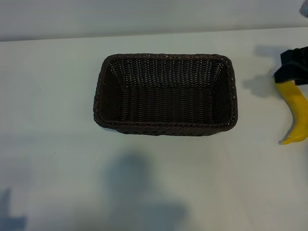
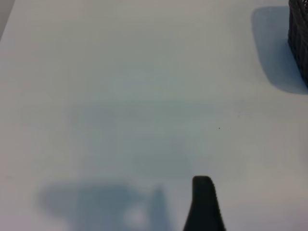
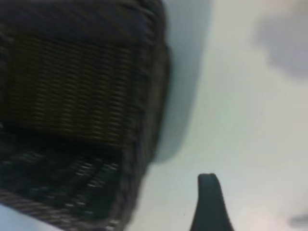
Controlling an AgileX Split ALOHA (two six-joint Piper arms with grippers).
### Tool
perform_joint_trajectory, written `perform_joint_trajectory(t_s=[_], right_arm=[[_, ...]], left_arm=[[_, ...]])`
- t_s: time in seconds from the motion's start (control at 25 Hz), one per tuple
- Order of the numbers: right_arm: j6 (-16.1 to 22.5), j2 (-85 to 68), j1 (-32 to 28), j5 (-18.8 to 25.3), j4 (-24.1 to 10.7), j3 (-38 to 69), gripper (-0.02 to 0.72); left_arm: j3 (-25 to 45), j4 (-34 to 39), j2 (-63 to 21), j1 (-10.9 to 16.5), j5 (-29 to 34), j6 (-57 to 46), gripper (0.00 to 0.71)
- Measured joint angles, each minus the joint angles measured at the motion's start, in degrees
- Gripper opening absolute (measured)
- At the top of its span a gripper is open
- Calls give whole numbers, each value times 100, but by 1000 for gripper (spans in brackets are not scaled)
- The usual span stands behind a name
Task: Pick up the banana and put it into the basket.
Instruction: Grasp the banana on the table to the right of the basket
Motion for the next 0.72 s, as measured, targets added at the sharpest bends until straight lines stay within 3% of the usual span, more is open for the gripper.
perform_joint_trajectory(t_s=[0.2,0.36,0.52,0.72], right_arm=[[1371,249,471,189,-1671,-442,500],[2202,485,533,387,-2602,-730,500],[2373,813,432,570,-2926,-844,500],[2187,1182,374,587,-2924,-849,500]], left_arm=[[0,0,0,0,0,0,548],[0,0,0,0,0,0,548],[0,0,0,0,-4,0,548],[0,0,0,0,-4,0,548]])
